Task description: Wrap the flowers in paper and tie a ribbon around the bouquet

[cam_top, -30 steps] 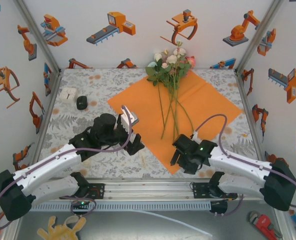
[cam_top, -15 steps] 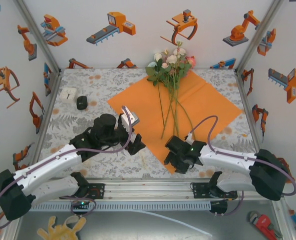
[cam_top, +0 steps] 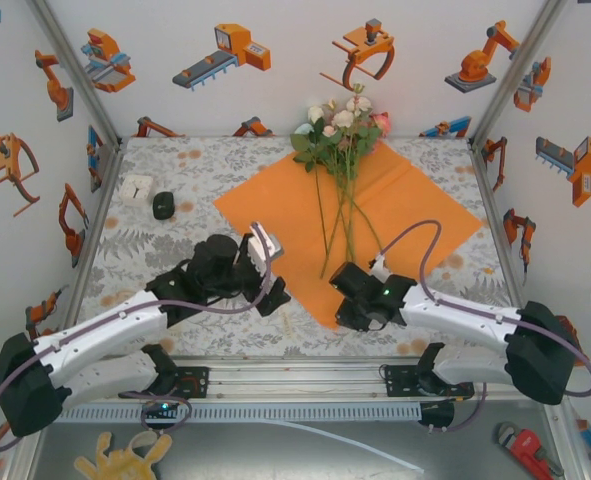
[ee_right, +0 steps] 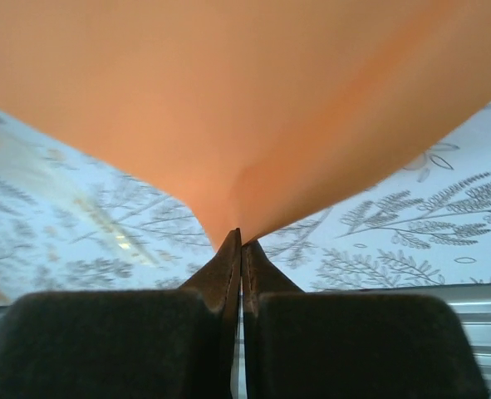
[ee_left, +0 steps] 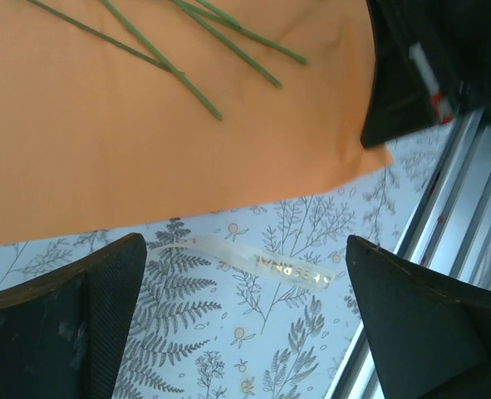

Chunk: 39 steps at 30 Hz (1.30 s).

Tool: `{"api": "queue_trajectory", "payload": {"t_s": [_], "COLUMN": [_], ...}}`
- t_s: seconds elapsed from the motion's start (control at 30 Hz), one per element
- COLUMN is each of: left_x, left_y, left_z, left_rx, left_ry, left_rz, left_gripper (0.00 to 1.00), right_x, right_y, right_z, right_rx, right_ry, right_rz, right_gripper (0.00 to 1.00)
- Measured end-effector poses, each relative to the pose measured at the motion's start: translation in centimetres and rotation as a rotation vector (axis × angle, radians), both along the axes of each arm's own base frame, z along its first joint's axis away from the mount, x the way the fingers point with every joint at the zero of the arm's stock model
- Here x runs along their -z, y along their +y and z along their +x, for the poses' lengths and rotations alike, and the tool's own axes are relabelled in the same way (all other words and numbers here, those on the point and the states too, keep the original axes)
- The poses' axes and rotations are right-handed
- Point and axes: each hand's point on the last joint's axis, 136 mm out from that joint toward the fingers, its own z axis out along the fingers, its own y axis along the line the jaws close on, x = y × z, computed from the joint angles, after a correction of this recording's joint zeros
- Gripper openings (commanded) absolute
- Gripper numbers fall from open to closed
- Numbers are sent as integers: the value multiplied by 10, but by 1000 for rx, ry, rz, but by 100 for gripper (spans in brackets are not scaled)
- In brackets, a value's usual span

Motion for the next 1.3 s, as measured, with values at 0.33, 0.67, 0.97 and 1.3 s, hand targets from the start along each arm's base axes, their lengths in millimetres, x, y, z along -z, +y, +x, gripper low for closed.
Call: {"api": "queue_trajectory", "payload": {"t_s": [0.33, 0.67, 0.97, 1.3], "left_x": [85, 106, 78, 64], "left_y": [-43, -96, -116, -124], "left_z": [-11, 22, 31, 36], "left_rx": [244, 227, 203, 178], "left_ry": [-49, -121, -98, 16], "left_rz": [154, 76, 1, -34], "left_gripper": [97, 71, 13, 15], "right_x": [-48, -51, -79, -120], "right_y": [-8, -2, -29, -54], "right_z": [55, 55, 68, 56], "right_rx": [25, -46, -194, -881], "right_ry": [-99, -92, -230, -739], "right_rz": [75, 89, -17, -441], "right_gripper": [0, 17, 52, 73]}}
